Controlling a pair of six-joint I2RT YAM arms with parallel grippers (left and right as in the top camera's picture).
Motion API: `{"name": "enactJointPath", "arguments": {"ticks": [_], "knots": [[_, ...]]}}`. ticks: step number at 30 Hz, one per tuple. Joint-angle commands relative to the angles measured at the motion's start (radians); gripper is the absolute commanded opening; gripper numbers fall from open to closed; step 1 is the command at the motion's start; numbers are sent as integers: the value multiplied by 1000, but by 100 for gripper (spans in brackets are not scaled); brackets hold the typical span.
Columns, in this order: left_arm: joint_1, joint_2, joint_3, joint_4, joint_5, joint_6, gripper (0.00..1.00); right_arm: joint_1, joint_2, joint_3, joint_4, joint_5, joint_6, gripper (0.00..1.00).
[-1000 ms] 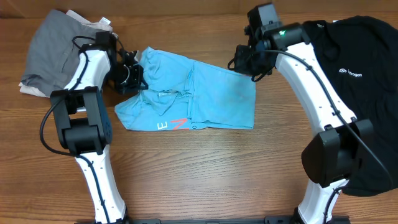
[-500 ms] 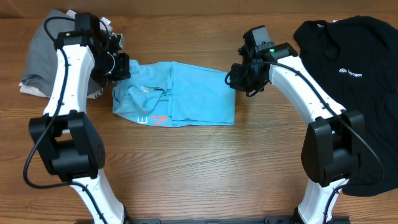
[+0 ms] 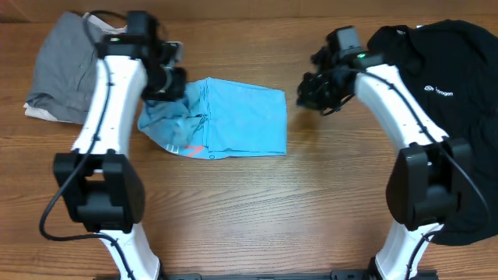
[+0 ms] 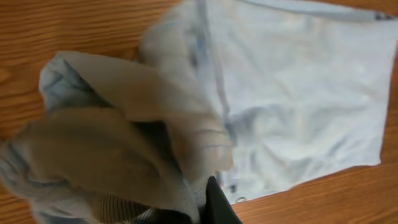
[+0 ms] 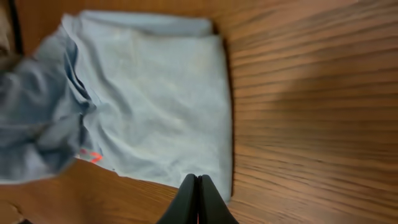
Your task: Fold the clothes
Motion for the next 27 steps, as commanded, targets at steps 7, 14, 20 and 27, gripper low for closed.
{"name": "enactJointPath", "arguments": {"ticks": [7,14,20,27], "knots": [[-194,-34,5,60,-62,-66,4,-129,-134,90,-114,-34,-59,4],[-311,-14,5,169,-84,-121,4,-157,-134,90,-152,-34,-85,4],[-382,41,5,240,-84,-145,4,-157,-134,90,-153,-34,-85,4],[-450,109,5,331,-68,-175,4,-157,-134,89,-152,-22,-85,4]]}}
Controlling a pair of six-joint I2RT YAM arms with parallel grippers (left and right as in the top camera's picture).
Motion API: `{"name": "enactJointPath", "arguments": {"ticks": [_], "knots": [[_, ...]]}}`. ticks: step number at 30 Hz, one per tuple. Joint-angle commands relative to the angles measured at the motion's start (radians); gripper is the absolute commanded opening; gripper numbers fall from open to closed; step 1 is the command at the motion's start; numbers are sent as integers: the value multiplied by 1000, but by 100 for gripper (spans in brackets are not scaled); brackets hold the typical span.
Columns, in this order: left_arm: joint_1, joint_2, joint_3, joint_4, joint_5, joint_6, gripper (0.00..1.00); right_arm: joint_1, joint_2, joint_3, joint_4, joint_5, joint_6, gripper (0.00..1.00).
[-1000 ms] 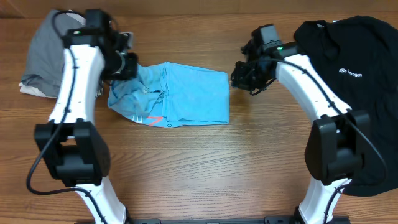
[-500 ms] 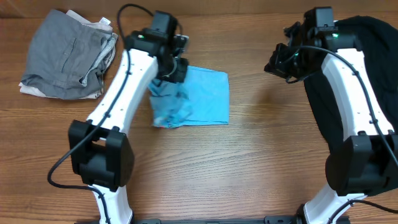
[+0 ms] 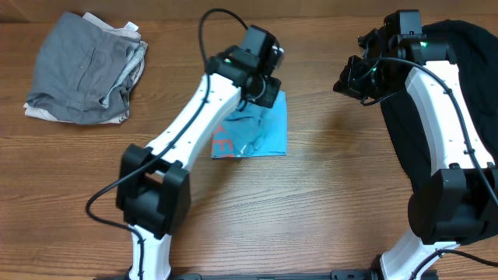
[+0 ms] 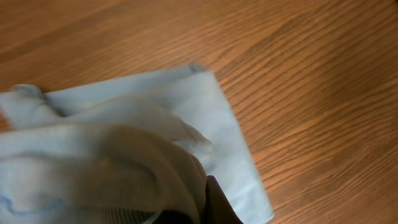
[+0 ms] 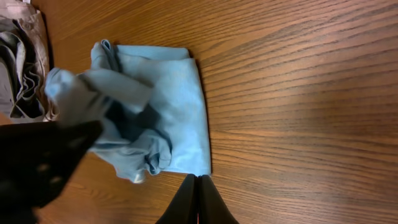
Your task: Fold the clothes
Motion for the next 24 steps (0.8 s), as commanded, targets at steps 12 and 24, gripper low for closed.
{"name": "enactJointPath", "arguments": {"ticks": [12,24], "knots": [[-131,88,7,144,27,-36,75,-48,-18,21,7,2,-7,4],[6,81,353,-167,20,-74,100,-69,-18,21,10,-3,-3,26]]}}
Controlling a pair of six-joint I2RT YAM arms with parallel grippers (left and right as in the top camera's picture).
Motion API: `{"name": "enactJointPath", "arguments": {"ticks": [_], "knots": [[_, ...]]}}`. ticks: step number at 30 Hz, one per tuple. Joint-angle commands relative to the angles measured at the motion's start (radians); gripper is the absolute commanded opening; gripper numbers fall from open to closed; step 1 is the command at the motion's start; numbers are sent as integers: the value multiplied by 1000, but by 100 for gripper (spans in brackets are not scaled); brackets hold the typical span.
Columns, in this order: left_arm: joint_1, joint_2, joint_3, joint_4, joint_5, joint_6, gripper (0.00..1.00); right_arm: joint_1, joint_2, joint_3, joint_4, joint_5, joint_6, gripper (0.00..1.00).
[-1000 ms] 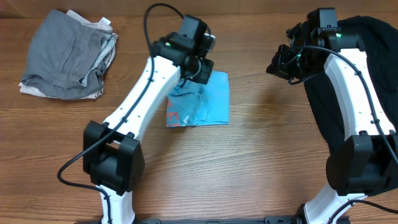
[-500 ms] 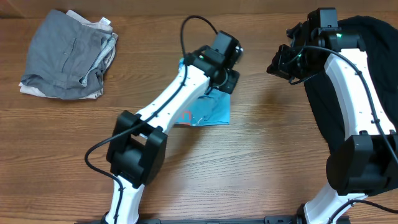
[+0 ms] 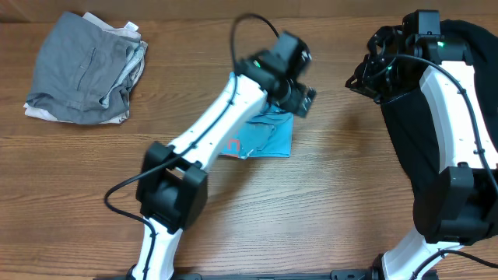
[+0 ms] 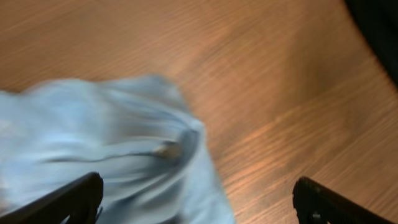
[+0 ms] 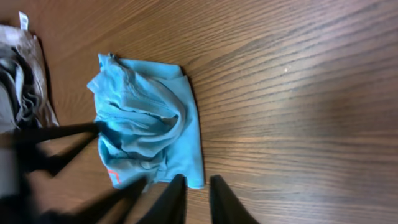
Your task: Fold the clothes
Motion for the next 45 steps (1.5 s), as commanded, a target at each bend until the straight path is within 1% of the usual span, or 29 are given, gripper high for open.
{"name": "enactJointPath", "arguments": {"ticks": [1,3,5,8,9,12,14,17,19,22,25,29,37,38,39,42,45], "knots": [[97,-4,216,-109,5,-28,100,9,-18,21,9,-11,-8,31],[146,-5,322,-193,4,-27,100,27,-18,21,14,-30,-8,38],[206,-5,423,-268,5,-29,100,60,-18,21,23,-36,-8,40],[286,-5,512,-337,5,-35,100,140,-18,19,43,-34,-8,48],[320,-5,526,-355,5,-35,100,185,-18,18,56,-16,-7,51],[372,-5,528,-382,10,-35,100,280,-17,8,89,81,-2,56],[401,-4,524,-405,11,-35,100,346,-12,-11,122,139,1,57],[426,-4,524,-428,6,-32,100,428,11,-46,182,161,0,56],[432,-4,524,-433,4,-29,100,472,43,-52,211,195,0,55],[432,-4,524,-433,3,-15,100,522,105,-53,265,233,-4,49],[432,-4,524,-433,4,-15,100,547,156,-53,318,232,-4,43],[432,-4,524,-438,4,-15,100,564,210,-53,371,223,-4,39],[432,-4,524,-446,-1,8,100,576,267,-53,455,191,-4,38],[432,-4,524,-447,-1,8,100,576,272,-53,462,178,-4,35],[432,-4,524,-449,-1,8,100,576,278,-53,467,171,-3,29],[432,-4,523,-451,-20,8,100,576,279,-53,468,171,-3,15],[432,-4,523,-456,-37,8,100,576,279,-53,466,171,-4,8]]}}
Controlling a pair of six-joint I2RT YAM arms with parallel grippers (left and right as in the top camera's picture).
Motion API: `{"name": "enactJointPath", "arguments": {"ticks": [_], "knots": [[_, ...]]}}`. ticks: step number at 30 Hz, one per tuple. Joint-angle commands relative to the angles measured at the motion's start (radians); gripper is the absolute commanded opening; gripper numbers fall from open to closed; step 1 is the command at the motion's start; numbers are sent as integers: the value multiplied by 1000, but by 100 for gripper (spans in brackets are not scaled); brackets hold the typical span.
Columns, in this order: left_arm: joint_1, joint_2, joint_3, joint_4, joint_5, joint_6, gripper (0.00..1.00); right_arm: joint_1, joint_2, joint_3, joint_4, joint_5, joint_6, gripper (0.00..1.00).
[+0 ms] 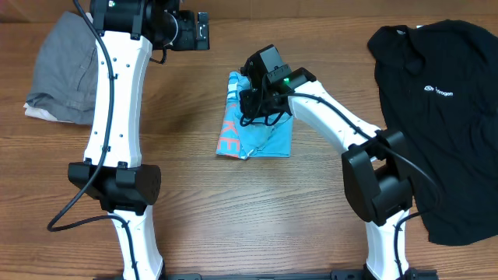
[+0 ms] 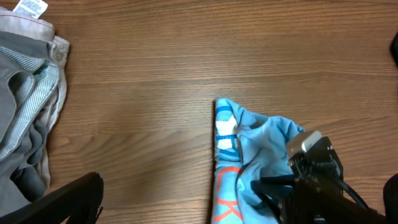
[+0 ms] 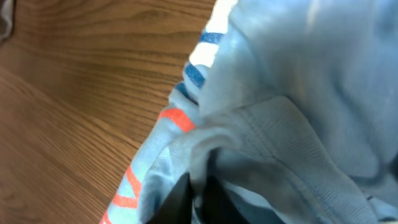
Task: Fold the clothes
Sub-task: 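Grasp the bundle's top layer with the right gripper and pull it right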
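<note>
The light blue garment (image 1: 257, 128) with orange lettering lies bunched in a rough fold at the table's middle, also seen in the left wrist view (image 2: 249, 162). My right gripper (image 1: 250, 105) sits on its upper part. In the right wrist view the right gripper (image 3: 198, 196) is shut on a raised fold of blue cloth (image 3: 280, 74). My left gripper (image 1: 194, 31) hangs open, high over the far left of the table, holding nothing. One wide-spread finger (image 2: 68, 199) shows at the frame's lower left.
A folded grey garment pile (image 1: 58, 70) lies at the far left, also in the left wrist view (image 2: 25, 124). A black T-shirt (image 1: 440, 101) is spread over the right side. Bare wood table (image 1: 249, 218) runs along the front.
My left gripper, open over the blue garment's right side, has moved to the far left back. My right gripper has moved from beside the black shirt onto the blue garment and shut on a fold.
First the blue garment lay spread flat, my left gripper shut on its left end. Then that end was over the right side, halving the garment. Then the left gripper was open, the cloth dropped in a bunch. Now the right gripper grips it.
</note>
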Motion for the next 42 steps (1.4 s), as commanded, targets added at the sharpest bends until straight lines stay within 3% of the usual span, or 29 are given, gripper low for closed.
{"name": "enactJointPath", "arguments": {"ticks": [1,8,15,21,39,40,42], "knots": [[0,-4,10,-8,-35,20,100,6,9,0,3,-9,-2,5],[0,-4,8,-18,-43,21,100,-20,-22,38,-123,0,56,4],[0,-4,8,-21,-43,21,100,-112,-130,105,-442,47,134,4],[0,-4,8,-21,-43,24,100,-194,-166,104,-615,66,133,4],[-1,18,6,-27,-43,69,100,-212,-163,-40,-734,100,130,4],[-1,18,6,-27,-43,69,100,-211,-163,-40,-745,118,130,8],[-1,18,6,-24,-43,69,100,-209,-163,-40,-774,148,130,25]]}}
